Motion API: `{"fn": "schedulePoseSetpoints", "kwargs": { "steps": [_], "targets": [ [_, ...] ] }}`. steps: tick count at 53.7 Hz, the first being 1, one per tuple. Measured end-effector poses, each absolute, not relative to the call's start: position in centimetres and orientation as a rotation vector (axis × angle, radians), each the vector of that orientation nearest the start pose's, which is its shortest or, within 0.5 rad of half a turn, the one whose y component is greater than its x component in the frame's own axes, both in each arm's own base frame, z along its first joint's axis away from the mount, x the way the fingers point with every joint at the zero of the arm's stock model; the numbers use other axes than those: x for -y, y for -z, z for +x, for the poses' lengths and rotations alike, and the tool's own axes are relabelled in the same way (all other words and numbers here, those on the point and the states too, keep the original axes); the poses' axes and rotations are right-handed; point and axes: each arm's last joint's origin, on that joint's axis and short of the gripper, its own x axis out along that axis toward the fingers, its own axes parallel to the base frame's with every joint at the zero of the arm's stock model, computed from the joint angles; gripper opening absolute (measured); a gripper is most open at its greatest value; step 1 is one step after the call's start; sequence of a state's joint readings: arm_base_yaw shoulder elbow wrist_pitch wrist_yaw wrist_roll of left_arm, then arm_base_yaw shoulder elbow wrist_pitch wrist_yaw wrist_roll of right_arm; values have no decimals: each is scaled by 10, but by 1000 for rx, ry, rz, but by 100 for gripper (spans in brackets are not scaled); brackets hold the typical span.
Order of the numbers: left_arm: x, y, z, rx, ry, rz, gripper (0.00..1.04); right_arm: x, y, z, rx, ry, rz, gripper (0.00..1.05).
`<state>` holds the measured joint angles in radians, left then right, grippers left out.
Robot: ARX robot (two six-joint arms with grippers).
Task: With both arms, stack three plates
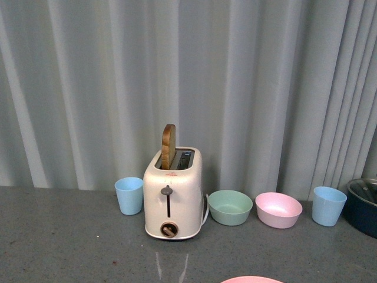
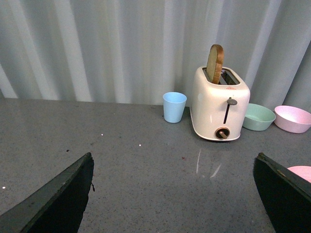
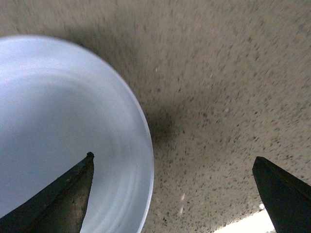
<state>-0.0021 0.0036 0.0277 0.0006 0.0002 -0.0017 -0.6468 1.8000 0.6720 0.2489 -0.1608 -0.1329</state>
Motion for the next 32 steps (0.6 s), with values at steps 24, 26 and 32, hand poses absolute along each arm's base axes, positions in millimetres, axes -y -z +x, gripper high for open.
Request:
{"fn": "schedulePoseSetpoints", "kwargs": {
  "steps": [24,26,32],
  "targets": [
    [0,-173,96,25,2,-2,98,173,-52,251,-910,244,212,97],
    [0,-173,96,25,2,-2,98,172,-51,252,-907,235,220,97],
    [0,-173,96,25,2,-2,98,170,-45,254,-918,223,242,97]
  ]
}}
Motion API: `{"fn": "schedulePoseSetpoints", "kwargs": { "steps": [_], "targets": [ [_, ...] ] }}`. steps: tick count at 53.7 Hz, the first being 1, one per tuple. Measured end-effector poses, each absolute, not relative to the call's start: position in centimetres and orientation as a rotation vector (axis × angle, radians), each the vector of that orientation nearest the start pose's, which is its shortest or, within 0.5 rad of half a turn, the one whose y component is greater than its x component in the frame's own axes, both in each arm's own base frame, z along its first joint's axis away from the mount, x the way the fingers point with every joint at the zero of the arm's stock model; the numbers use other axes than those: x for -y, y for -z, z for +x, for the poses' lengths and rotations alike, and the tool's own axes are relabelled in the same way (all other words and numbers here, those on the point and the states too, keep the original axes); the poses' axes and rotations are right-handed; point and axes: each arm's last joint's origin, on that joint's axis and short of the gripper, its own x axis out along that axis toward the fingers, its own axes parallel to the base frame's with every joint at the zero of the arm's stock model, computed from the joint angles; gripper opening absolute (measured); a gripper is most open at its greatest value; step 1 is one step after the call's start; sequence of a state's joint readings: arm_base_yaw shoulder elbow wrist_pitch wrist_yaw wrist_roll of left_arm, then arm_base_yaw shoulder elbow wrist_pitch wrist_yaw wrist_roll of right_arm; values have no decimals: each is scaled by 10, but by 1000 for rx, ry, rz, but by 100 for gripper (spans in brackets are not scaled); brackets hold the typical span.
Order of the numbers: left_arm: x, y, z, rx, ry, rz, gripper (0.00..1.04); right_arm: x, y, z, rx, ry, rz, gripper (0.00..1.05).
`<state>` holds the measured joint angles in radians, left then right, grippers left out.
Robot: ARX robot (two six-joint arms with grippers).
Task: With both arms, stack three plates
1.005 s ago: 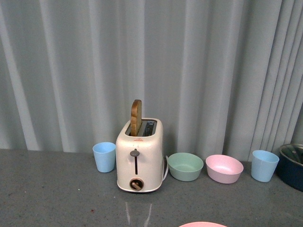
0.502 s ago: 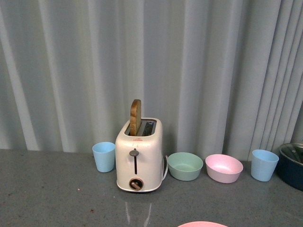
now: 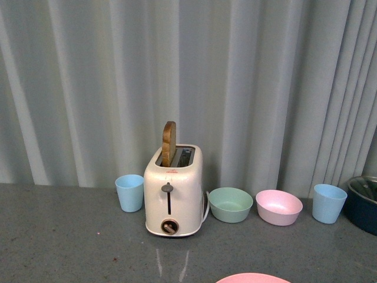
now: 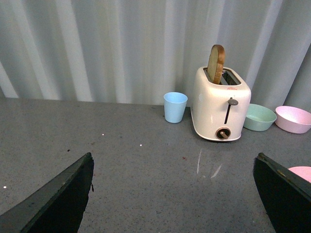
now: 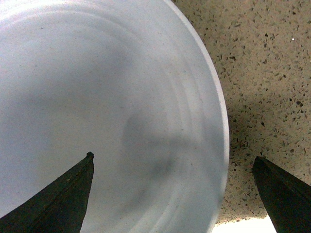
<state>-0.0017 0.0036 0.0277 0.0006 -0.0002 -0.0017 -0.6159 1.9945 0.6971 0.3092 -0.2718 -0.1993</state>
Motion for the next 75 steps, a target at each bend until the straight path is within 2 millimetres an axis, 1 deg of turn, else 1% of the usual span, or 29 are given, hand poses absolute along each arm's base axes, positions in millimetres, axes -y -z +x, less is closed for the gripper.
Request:
{"fn": "schedulePoseSetpoints", "kwargs": {
  "steps": [9,13,29,31,34,36,41,43,53,61,70,72,75],
  "targets": [
    [0,-173,96,25,2,-2,98,171,-35,252,-947,236,265,97],
    [0,-173,96,25,2,-2,98,172,-35,252,-947,241,263,82],
    [0,-173,96,25,2,-2,98,175,-35,250,-941,254,259,40],
    [0,-173,96,25,2,-2,98,176,-35,250,-941,255,259,32],
    [0,-173,96,25,2,-2,98,176,-35,249,-940,258,258,25],
    [0,-173,96,25,2,-2,98,177,-35,249,-942,264,256,18],
    [0,-173,96,25,2,-2,98,179,-37,248,-933,267,264,6],
    [0,-173,96,25,2,-2,98,180,-39,247,-924,272,271,3],
    [0,-173,96,25,2,-2,98,186,-50,244,-910,287,263,3],
    [0,-173,96,25,2,-2,98,190,-65,242,-891,309,216,3],
    [0,-173,96,25,2,-2,98,185,-98,246,-818,306,147,3],
    [0,-173,96,25,2,-2,98,180,-110,248,-789,296,124,3],
    [0,-173,96,25,2,-2,98,174,-123,252,-758,291,92,3]
  ]
}}
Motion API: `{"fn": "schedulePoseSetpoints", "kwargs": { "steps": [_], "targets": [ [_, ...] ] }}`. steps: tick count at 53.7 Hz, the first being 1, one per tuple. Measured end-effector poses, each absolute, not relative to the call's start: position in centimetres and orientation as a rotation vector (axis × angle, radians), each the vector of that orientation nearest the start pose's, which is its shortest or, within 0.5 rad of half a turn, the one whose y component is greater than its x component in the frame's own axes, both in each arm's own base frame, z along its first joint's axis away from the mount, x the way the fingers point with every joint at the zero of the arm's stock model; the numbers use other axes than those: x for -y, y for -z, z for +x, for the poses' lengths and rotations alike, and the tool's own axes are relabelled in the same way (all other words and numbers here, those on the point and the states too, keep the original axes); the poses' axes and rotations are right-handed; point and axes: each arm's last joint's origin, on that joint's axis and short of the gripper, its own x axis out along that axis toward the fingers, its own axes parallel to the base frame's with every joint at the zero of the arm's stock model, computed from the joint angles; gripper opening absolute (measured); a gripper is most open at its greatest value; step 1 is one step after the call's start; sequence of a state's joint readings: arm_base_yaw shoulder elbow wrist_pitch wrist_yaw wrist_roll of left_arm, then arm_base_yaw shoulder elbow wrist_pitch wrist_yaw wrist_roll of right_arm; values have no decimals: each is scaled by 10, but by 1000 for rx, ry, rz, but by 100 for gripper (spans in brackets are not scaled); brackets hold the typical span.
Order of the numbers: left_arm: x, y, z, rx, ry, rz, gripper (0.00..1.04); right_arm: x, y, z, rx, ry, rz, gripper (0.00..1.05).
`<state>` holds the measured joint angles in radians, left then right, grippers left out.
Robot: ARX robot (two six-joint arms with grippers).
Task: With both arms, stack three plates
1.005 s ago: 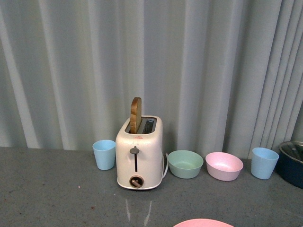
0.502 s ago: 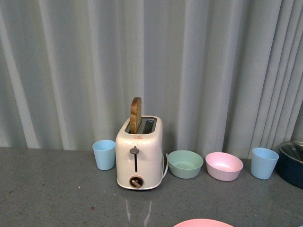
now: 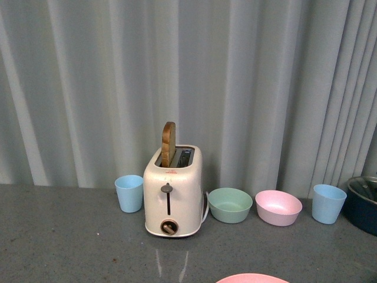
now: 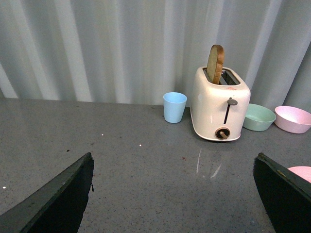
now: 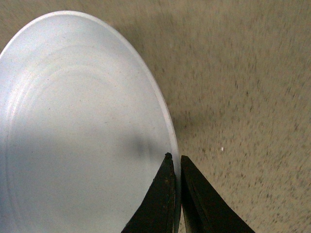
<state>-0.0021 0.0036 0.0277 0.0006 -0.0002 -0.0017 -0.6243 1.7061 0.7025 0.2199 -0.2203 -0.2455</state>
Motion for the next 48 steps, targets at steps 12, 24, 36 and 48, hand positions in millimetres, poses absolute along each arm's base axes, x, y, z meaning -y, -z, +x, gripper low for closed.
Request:
{"fn": "schedulePoseSetpoints", "kwargs": {
  "steps": [12,24,36,48],
  "targets": [
    [0,-173,96,25,2,-2,98,112,-175,272,-572,133,-10,3],
    [0,-173,96,25,2,-2,98,34,-174,286,-510,-85,59,3],
    [0,-173,96,25,2,-2,98,-14,-130,294,-586,-201,180,3],
    [0,-173,96,25,2,-2,98,-27,-101,292,-658,-222,269,3]
  ]
}}
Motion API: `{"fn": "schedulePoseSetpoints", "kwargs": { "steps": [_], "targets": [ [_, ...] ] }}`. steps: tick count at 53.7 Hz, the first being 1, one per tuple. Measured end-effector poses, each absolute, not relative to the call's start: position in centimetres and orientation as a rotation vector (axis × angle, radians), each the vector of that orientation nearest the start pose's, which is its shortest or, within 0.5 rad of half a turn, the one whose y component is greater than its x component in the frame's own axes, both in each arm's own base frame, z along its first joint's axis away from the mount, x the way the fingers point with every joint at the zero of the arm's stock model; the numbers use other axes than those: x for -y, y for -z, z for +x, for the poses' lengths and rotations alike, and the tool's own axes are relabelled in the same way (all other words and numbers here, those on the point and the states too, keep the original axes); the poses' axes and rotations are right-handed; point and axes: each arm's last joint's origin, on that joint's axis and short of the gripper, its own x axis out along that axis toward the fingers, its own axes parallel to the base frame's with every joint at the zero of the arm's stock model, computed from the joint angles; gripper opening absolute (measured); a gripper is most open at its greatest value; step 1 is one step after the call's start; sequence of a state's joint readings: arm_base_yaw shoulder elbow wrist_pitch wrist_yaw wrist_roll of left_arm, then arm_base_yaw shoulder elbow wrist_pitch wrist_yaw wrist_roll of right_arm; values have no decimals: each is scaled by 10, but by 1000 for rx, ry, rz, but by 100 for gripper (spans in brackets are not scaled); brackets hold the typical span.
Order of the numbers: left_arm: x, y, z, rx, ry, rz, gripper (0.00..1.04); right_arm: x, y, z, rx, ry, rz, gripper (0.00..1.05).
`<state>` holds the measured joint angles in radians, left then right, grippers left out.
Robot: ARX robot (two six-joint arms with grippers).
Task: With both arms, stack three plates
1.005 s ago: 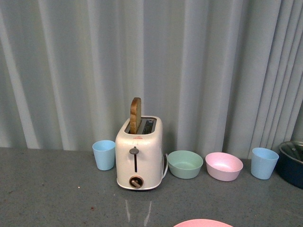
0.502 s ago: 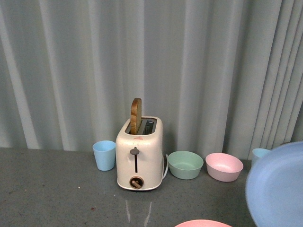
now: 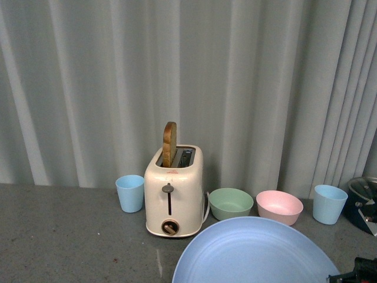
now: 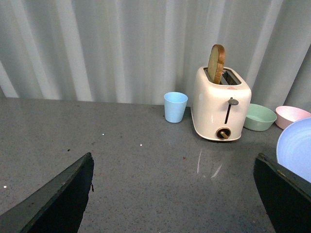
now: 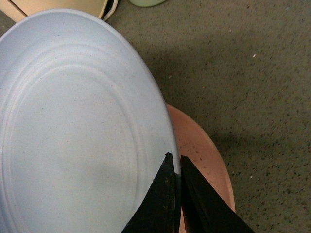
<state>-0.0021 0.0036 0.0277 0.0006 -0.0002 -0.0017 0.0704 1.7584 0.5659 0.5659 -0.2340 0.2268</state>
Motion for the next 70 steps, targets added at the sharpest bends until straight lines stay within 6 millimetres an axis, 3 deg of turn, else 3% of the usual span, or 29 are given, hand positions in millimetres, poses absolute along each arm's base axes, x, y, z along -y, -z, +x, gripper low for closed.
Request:
{"fn": "schedulePoseSetpoints", "kwargs": {
  "steps": [48,59,70],
  "targets": [
    [0,-173,96,25,2,-2,98,-17,-66,278,-815,-194,349,3],
    [0,-173,96,25,2,-2,98,-12,-65,276,-842,-169,357,35],
    [0,-173,96,25,2,-1,98,-6,-88,273,-793,-162,349,71]
  ]
}}
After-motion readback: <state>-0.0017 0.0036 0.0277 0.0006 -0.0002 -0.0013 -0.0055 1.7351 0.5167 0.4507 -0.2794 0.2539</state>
